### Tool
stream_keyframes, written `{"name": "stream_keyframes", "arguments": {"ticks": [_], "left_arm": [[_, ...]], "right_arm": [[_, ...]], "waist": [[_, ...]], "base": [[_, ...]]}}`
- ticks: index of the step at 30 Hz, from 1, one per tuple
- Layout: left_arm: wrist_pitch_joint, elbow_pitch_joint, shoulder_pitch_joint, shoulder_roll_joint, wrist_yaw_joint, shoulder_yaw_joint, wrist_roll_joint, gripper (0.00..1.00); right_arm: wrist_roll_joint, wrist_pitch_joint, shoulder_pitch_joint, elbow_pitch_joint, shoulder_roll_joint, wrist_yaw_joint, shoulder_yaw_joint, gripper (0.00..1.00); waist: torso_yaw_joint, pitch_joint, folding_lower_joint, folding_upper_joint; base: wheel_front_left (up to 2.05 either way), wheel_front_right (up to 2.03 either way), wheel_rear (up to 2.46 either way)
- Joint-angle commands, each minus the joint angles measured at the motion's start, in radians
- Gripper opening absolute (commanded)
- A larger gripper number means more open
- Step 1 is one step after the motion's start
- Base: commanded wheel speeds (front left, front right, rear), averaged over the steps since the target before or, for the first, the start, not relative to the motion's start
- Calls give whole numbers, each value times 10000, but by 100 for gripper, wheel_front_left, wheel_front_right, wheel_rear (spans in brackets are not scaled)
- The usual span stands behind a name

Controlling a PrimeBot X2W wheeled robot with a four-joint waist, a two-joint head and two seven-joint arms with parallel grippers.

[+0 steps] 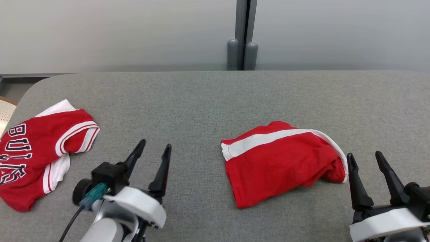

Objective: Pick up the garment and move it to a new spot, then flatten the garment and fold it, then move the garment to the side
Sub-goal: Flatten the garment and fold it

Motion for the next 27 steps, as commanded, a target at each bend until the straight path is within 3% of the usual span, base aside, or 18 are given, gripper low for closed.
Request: {"name": "stream_keyframes", "arguments": {"ticks": [1,4,5,12,24,25,27], "left_arm": [[193,179,-415,-151,-225,-187,-110,100],[786,1004,-1281,-593,-766,-706,-252,100],[786,1004,-1281,-593,-766,-706,-252,100],[1424,3934,-2878,-1704,-1743,-1361,-757,100],[1921,7982,-4809,-2256,-2281,-1665,-1794,100],[1779,8258,-4925,-2290,-2326,-1787,-1910,0],[1733,8508,-4999,-2307,-2358,-1954,-2035,0]], "right_arm": [[28,52,-158,0,-35,-3,36,100],[9,64,-350,39,-77,-3,239,100],[9,64,-350,39,-77,-3,239,100],[87,-30,-745,278,-89,-2,623,100],[162,-297,-1252,816,-113,-2,796,100],[129,-316,-1257,958,-140,-2,679,100],[94,-323,-1266,1123,-179,-3,533,100]], "waist": [[-128,165,0,0],[-355,407,0,0],[-355,407,0,0],[-1033,907,0,0],[-1824,1832,0,0],[-1844,1905,0,0],[-1833,1957,0,0]], "base": [[0,0,0],[0,0,0],[0,0,0],[0,0,0],[0,0,0],[0,0,0],[0,0,0]]}}
